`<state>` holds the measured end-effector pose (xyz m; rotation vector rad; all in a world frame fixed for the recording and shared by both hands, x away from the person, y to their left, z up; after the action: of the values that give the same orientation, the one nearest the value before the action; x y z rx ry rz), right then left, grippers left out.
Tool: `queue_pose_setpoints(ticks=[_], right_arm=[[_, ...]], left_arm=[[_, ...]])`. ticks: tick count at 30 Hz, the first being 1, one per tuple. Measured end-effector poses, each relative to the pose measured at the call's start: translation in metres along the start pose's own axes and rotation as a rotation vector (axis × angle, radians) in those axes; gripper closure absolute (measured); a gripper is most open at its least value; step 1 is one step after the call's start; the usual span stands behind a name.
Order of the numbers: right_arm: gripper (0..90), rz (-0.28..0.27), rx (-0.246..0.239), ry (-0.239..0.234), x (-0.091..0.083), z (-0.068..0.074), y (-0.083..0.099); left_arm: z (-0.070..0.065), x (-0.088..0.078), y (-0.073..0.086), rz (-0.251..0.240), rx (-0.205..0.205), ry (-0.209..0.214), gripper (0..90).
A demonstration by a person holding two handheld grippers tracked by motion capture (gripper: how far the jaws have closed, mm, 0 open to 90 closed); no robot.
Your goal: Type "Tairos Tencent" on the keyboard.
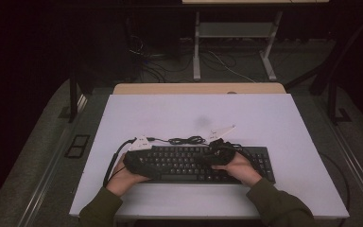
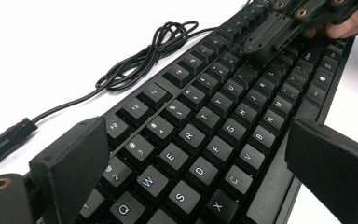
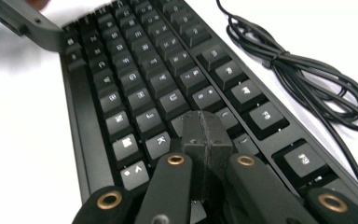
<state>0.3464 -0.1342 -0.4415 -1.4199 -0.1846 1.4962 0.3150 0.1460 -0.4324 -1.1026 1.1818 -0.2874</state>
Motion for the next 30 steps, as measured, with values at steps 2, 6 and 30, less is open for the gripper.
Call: queue_pose_setpoints(ticks=[2,6,30], right_arm=[[89.0,-0.002,-0.004,0.002,-0.001,0.000,0.000],[89.0,-0.010,-0.001,-0.002,-0.003,0.001,-0.001],[43.3,-0.110,-0.006,0.003,-0.020,0.004,-0.006]], left_arm=[[0.000,0.000,0.000,0.001,0.000,0.000,5.4],[0.000,0.000,0.000,0.000,0.000,0.000,5.4],[0.000,0.000,0.000,-0.003,-0.002,0.002,5.7]])
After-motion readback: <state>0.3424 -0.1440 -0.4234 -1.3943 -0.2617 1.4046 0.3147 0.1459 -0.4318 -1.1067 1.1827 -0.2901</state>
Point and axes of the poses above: each handheld gripper's, and its own axes: x roughly forward along the jaws, y roughly out of its underside, z roughly to its left, the point moved 1 cm from there along x, roughly forward along the jaws, and after that the axes turned 6 degrees about x, right-handed, at the moved point
